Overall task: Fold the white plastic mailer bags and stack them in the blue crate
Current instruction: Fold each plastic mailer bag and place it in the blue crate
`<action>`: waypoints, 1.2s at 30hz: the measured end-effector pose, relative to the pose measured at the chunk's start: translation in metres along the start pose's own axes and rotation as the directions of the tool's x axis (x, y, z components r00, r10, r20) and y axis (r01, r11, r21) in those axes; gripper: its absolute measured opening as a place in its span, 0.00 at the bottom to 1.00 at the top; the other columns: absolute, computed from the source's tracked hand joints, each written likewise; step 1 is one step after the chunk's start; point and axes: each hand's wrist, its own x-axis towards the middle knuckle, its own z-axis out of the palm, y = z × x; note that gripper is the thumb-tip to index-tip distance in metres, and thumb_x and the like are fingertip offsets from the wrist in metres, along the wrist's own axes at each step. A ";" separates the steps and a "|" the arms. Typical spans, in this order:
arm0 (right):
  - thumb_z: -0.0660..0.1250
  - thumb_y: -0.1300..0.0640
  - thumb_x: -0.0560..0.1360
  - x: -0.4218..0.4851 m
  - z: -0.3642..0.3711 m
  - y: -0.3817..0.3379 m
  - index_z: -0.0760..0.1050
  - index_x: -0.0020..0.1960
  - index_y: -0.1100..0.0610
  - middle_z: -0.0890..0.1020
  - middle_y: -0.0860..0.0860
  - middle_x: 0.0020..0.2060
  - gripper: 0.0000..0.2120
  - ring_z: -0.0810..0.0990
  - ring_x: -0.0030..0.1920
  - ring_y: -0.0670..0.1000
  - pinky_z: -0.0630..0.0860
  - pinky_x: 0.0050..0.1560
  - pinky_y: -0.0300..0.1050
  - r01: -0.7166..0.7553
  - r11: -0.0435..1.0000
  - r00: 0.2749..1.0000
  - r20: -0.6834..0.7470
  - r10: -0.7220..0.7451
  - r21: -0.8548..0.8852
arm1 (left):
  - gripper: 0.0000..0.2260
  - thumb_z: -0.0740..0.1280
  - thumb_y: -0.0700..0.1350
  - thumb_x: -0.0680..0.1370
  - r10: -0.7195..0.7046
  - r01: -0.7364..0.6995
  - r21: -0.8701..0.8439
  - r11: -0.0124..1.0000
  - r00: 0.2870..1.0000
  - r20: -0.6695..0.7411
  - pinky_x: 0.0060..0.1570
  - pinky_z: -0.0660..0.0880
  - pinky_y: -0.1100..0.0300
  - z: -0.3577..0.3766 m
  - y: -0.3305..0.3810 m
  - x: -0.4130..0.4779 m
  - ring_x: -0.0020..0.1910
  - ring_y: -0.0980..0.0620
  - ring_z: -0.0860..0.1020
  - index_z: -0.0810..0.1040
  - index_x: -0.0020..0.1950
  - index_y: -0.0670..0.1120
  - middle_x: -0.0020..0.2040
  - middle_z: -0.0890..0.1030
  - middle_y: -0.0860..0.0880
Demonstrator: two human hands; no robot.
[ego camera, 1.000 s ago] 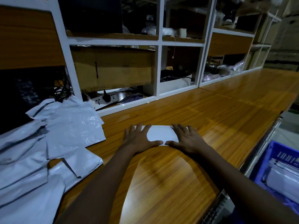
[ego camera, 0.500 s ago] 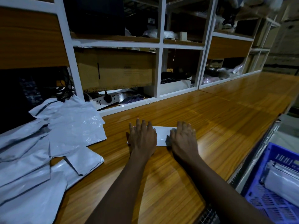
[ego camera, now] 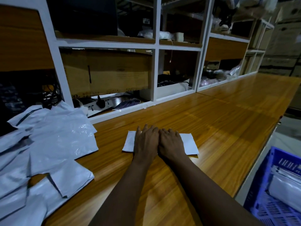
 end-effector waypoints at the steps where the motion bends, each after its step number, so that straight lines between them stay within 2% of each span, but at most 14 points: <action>1: 0.58 0.46 0.81 0.001 0.001 0.001 0.66 0.75 0.58 0.71 0.57 0.72 0.26 0.67 0.73 0.62 0.60 0.73 0.61 -0.010 1.000 1.000 0.009 0.010 -0.019 | 0.20 0.62 0.51 0.82 0.006 -0.007 -0.045 0.999 1.000 -0.016 0.74 0.56 0.47 0.004 -0.002 0.001 0.73 0.45 0.66 0.68 0.73 0.46 0.72 0.71 0.46; 4: 0.54 0.44 0.82 0.004 0.002 0.002 0.65 0.75 0.56 0.69 0.55 0.74 0.26 0.65 0.74 0.61 0.60 0.73 0.61 -0.037 0.998 0.998 0.046 0.039 -0.045 | 0.13 0.63 0.48 0.81 -0.007 0.000 -0.095 0.995 0.998 -0.070 0.65 0.67 0.49 0.014 -0.009 0.003 0.60 0.45 0.77 0.77 0.63 0.45 0.59 0.82 0.46; 8: 0.54 0.43 0.82 0.004 -0.001 0.000 0.62 0.77 0.53 0.63 0.53 0.77 0.26 0.60 0.76 0.61 0.57 0.73 0.62 -0.049 0.997 0.994 0.090 0.055 -0.067 | 0.07 0.64 0.48 0.80 -0.011 0.000 -0.095 0.995 0.993 -0.119 0.55 0.72 0.49 0.021 -0.014 0.007 0.49 0.44 0.80 0.79 0.49 0.46 0.47 0.83 0.46; 12: 0.51 0.44 0.83 0.003 -0.005 -0.002 0.59 0.78 0.52 0.60 0.52 0.79 0.26 0.57 0.78 0.62 0.55 0.74 0.65 -0.076 0.994 0.990 0.111 0.085 -0.083 | 0.15 0.58 0.49 0.81 0.035 -0.048 -0.079 0.996 0.986 -0.162 0.43 0.77 0.50 0.022 -0.021 0.007 0.40 0.44 0.81 0.81 0.42 0.47 0.40 0.83 0.46; 14: 0.50 0.45 0.84 0.003 -0.004 -0.001 0.58 0.79 0.52 0.59 0.51 0.79 0.25 0.56 0.78 0.62 0.54 0.74 0.66 -0.076 0.993 0.988 0.130 0.086 -0.086 | 0.20 0.53 0.50 0.82 0.112 -0.123 -0.054 0.991 0.980 -0.166 0.49 0.79 0.49 0.021 -0.030 0.008 0.47 0.42 0.82 0.84 0.52 0.46 0.48 0.84 0.43; 16: 0.51 0.45 0.83 0.004 -0.005 0.002 0.57 0.79 0.52 0.58 0.51 0.79 0.26 0.54 0.78 0.63 0.54 0.74 0.68 -0.061 0.993 0.985 0.153 0.076 -0.099 | 0.20 0.51 0.51 0.84 0.131 -0.131 -0.003 0.991 0.991 -0.015 0.62 0.74 0.47 0.019 -0.036 0.010 0.62 0.42 0.78 0.78 0.67 0.49 0.64 0.79 0.42; 17: 0.51 0.44 0.83 0.005 -0.005 0.003 0.56 0.79 0.52 0.58 0.52 0.79 0.26 0.54 0.78 0.63 0.53 0.74 0.69 -0.049 0.993 0.985 0.161 0.066 -0.111 | 0.20 0.51 0.52 0.84 0.127 -0.127 0.013 0.992 0.991 0.035 0.65 0.71 0.46 0.019 -0.039 0.012 0.66 0.43 0.75 0.74 0.71 0.51 0.68 0.76 0.43; 21: 0.49 0.43 0.83 0.006 -0.002 0.007 0.55 0.80 0.52 0.57 0.52 0.79 0.27 0.52 0.78 0.64 0.51 0.73 0.69 -0.031 0.994 0.985 0.166 0.049 -0.108 | 0.24 0.46 0.55 0.83 0.092 -0.091 -0.031 0.995 0.995 0.039 0.69 0.66 0.47 0.018 -0.039 0.009 0.69 0.44 0.72 0.72 0.73 0.53 0.71 0.74 0.45; 23: 0.45 0.44 0.83 0.004 0.004 0.010 0.60 0.78 0.54 0.61 0.53 0.78 0.27 0.56 0.77 0.63 0.53 0.73 0.68 -0.041 0.995 0.993 0.105 0.051 -0.095 | 0.23 0.46 0.53 0.83 0.097 -0.095 -0.045 0.994 0.995 0.037 0.70 0.64 0.50 0.015 -0.040 0.005 0.70 0.45 0.70 0.71 0.73 0.52 0.72 0.72 0.45; 25: 0.37 0.44 0.80 0.002 0.007 0.013 0.66 0.74 0.56 0.67 0.55 0.75 0.32 0.62 0.75 0.64 0.57 0.72 0.66 -0.037 0.992 0.998 0.046 0.043 -0.119 | 0.20 0.49 0.51 0.85 0.073 -0.071 -0.038 0.997 0.995 0.063 0.72 0.61 0.51 0.015 -0.045 0.004 0.71 0.45 0.68 0.68 0.75 0.51 0.74 0.69 0.46; 27: 0.32 0.44 0.77 0.002 0.012 0.017 0.71 0.70 0.58 0.72 0.57 0.71 0.38 0.67 0.70 0.65 0.62 0.69 0.65 -0.029 0.992 0.999 0.025 0.032 -0.126 | 0.20 0.51 0.50 0.85 0.032 -0.030 -0.021 0.999 0.994 0.105 0.72 0.61 0.49 0.017 -0.048 0.005 0.72 0.45 0.66 0.65 0.76 0.51 0.76 0.67 0.46; 31: 0.32 0.44 0.79 0.004 0.019 0.026 0.74 0.65 0.60 0.77 0.59 0.63 0.38 0.73 0.62 0.65 0.67 0.62 0.60 -0.053 0.992 0.998 0.019 0.055 -0.113 | 0.20 0.54 0.50 0.84 0.003 -0.017 0.070 0.997 0.980 0.198 0.70 0.64 0.47 0.027 -0.060 0.009 0.71 0.43 0.65 0.62 0.76 0.49 0.75 0.66 0.45; 34: 0.28 0.43 0.80 0.002 0.023 0.035 0.77 0.62 0.60 0.80 0.60 0.54 0.42 0.75 0.53 0.63 0.67 0.53 0.56 -0.043 0.993 0.999 0.003 0.044 -0.106 | 0.22 0.54 0.50 0.84 -0.019 -0.014 0.119 0.993 0.962 0.272 0.74 0.59 0.43 0.027 -0.067 0.009 0.77 0.40 0.57 0.58 0.78 0.48 0.78 0.60 0.43; 36: 0.29 0.44 0.80 0.000 0.022 0.040 0.78 0.60 0.61 0.80 0.61 0.52 0.42 0.75 0.51 0.62 0.67 0.50 0.56 -0.042 0.992 0.999 -0.018 0.040 -0.116 | 0.23 0.52 0.50 0.84 -0.027 -0.020 0.146 0.989 0.949 0.313 0.75 0.56 0.42 0.027 -0.071 0.007 0.78 0.38 0.53 0.55 0.79 0.47 0.80 0.55 0.42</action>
